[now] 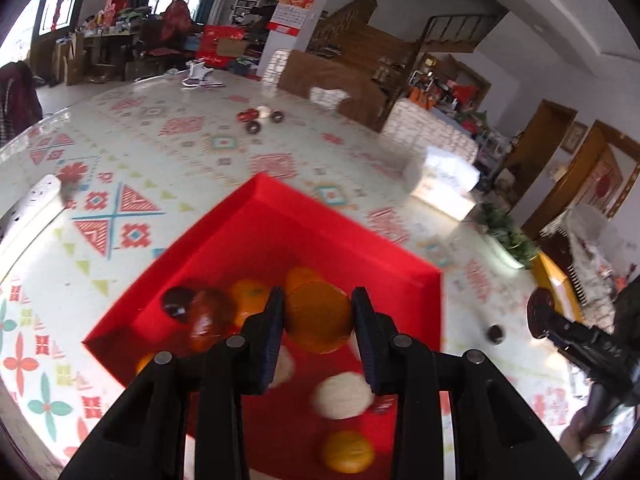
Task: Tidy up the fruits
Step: 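Carry the orange and date over the red tray and open both tools, then grasp the last dark plum with the left tool while the right tool grasps a beige chunk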
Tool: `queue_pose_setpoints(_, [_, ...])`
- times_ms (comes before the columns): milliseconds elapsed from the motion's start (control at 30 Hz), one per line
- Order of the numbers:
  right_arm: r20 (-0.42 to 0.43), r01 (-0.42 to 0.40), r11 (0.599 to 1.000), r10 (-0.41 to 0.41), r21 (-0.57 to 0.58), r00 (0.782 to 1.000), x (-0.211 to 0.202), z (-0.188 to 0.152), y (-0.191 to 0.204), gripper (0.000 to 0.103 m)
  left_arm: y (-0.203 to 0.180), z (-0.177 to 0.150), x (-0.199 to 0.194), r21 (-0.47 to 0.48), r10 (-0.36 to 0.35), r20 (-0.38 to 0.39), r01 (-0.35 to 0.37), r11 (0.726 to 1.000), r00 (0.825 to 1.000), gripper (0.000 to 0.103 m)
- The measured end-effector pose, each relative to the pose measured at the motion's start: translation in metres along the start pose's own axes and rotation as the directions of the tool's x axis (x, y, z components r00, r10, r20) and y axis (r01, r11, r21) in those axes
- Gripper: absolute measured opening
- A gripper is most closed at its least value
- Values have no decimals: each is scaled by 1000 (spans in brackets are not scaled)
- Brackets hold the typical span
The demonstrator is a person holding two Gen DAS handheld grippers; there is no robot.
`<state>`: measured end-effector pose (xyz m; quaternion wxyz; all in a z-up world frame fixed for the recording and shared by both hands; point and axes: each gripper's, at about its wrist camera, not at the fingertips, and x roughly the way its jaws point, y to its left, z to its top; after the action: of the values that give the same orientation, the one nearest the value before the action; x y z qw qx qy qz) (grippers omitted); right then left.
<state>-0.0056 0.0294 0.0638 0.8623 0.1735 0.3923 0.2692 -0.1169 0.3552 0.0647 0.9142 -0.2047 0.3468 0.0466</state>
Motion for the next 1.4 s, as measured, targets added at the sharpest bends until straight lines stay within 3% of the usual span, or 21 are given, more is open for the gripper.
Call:
queue_pose_setpoints(267, [-145,-10,992,-8,-125,989,81,-9,67,32,7,-5,21,36,-7,-29,8,999,1000,33])
queue_pose_setpoints(600, [-223,20,979,-65,-201,973,133,-16,93,32,12,-3,32,35,-34,-44,35,999,998,35])
queue_pose_setpoints(733, [-215,35,980,-78,-197,973,136,-15,95,34,13,-1,26,24,-39,-25,39,999,999,54])
queue_pose_setpoints(867, [-204,33,985,-68,-172,977,128,-13,90,47,14,1,16,8,-51,-6,51,999,999,61])
queue_pose_setpoints(1033, [-166,32,988,-57,-149,984,107,-10,86,47,9,1,-2,-23,-115,30,116,993,993,80])
queue_pose_setpoints(1167, [-118,48,989,-65,-139,991,81,-10,80,52,-2,0,-17,-20,-143,52,144,989,988,84])
queue_pose_setpoints(1400, [-63,94,992,-99,-87,993,39,-18,51,54,-40,-11,-36,35,-188,24,187,982,982,84])
